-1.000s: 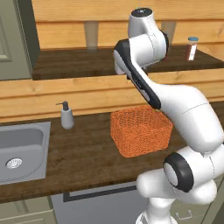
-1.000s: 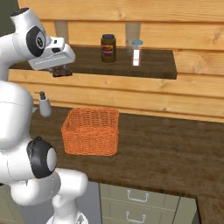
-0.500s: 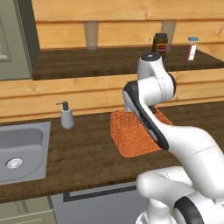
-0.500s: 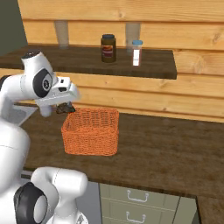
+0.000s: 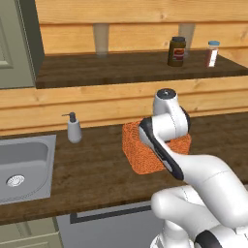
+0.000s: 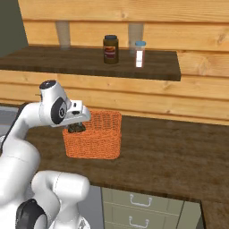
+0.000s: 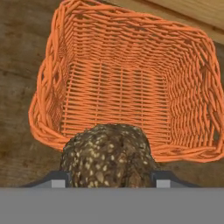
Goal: Open the cabinet, pick up the bread from the cabinet and place it in the basket. Then move the basket to the dining counter.
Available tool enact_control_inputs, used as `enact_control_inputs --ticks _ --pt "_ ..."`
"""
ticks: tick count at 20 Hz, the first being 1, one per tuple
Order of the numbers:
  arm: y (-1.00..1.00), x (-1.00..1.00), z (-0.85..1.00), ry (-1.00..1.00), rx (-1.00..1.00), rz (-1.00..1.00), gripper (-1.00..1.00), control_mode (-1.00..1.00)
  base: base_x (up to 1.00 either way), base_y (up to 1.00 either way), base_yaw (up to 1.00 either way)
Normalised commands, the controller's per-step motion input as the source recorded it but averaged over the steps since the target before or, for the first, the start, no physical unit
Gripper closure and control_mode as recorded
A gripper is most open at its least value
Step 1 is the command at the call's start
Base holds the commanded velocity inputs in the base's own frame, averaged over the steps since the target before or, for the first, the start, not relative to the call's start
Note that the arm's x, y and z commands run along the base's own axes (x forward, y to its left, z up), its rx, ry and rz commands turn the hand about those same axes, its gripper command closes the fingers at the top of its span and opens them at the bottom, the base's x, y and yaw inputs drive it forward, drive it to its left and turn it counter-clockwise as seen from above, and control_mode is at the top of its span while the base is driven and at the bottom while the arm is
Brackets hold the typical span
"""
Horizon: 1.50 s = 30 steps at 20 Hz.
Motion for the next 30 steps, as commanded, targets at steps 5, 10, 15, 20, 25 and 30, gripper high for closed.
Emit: enact_control_inputs --ticks 5,10,15,20,25,30 --pt "-0.21 0.24 -0.41 -0.02 0.0 0.06 1.0 -1.0 0.0 0.0 0.0" --pt "-0.05 0.28 -0.27 0.0 0.0 0.07 1.0 -1.0 0.0 0.0 0.0" --pt "0.0 0.29 -0.32 0.0 0.0 0.05 1.0 -1.0 0.0 0.0 0.0" --pt "0.0 0.3 -0.45 0.0 0.0 0.04 1.0 -1.0 0.0 0.0 0.0" --pt "0.0 0.05 -0.53 0.0 0.0 0.04 -1.0 -1.0 0.0 0.0 0.0" --pt "0.0 0.0 -0.17 0.0 0.0 0.01 -1.0 -1.0 0.0 0.0 0.0"
